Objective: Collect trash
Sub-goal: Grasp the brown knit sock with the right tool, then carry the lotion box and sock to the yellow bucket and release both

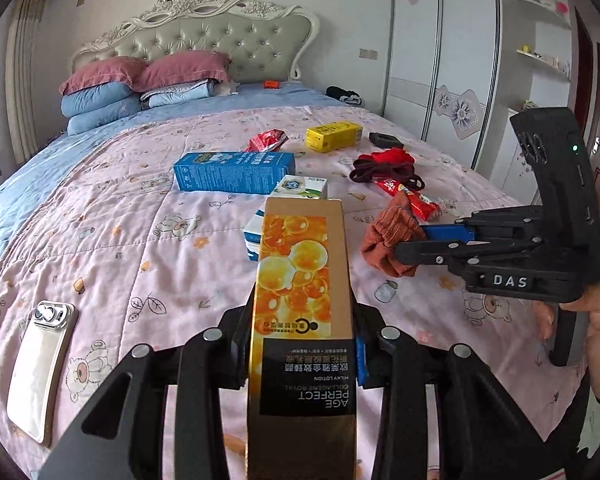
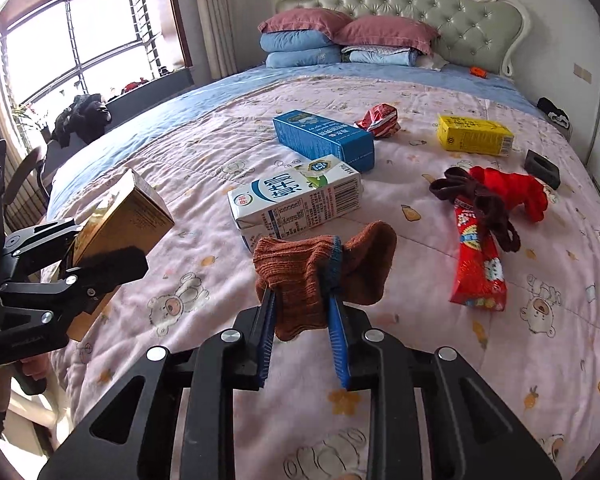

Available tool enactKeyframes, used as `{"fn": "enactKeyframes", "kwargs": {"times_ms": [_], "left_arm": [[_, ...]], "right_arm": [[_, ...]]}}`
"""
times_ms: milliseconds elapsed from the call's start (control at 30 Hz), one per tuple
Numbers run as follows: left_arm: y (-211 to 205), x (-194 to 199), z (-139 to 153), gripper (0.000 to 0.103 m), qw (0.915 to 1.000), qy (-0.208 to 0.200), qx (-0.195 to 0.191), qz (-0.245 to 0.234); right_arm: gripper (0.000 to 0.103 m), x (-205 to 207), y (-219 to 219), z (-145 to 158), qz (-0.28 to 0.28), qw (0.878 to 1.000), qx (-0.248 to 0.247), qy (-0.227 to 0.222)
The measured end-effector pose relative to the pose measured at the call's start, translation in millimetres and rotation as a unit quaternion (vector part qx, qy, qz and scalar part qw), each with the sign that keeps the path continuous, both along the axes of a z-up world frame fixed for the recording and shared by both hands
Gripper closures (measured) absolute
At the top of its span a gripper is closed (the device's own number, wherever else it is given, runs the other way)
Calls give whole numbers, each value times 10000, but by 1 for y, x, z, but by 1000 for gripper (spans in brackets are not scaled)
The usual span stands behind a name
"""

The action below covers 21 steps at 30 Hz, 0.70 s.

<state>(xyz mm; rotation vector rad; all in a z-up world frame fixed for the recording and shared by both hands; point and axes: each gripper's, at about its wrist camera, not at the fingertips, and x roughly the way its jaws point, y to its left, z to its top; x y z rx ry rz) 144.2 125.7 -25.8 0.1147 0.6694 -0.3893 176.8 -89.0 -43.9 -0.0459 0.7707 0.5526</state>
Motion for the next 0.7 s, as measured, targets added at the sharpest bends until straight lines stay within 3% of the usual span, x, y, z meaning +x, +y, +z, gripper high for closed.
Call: {"fn": "enactKeyframes", "kwargs": {"times_ms": [100,400,700], "left_arm": [[-25,-9,1,66,9998,124,73,-130],[-125,-25,-1,66,9960,187,359,-797],[-254,-38,-14,66,9806,363,530,-1852]], "right_arm": [[79,-21,-29,6,52,9997,227,-28],[79,-84,-122,21,-216,9990,119,-368],[78,-130,-247,16,-1110,9928,324,-321]]}}
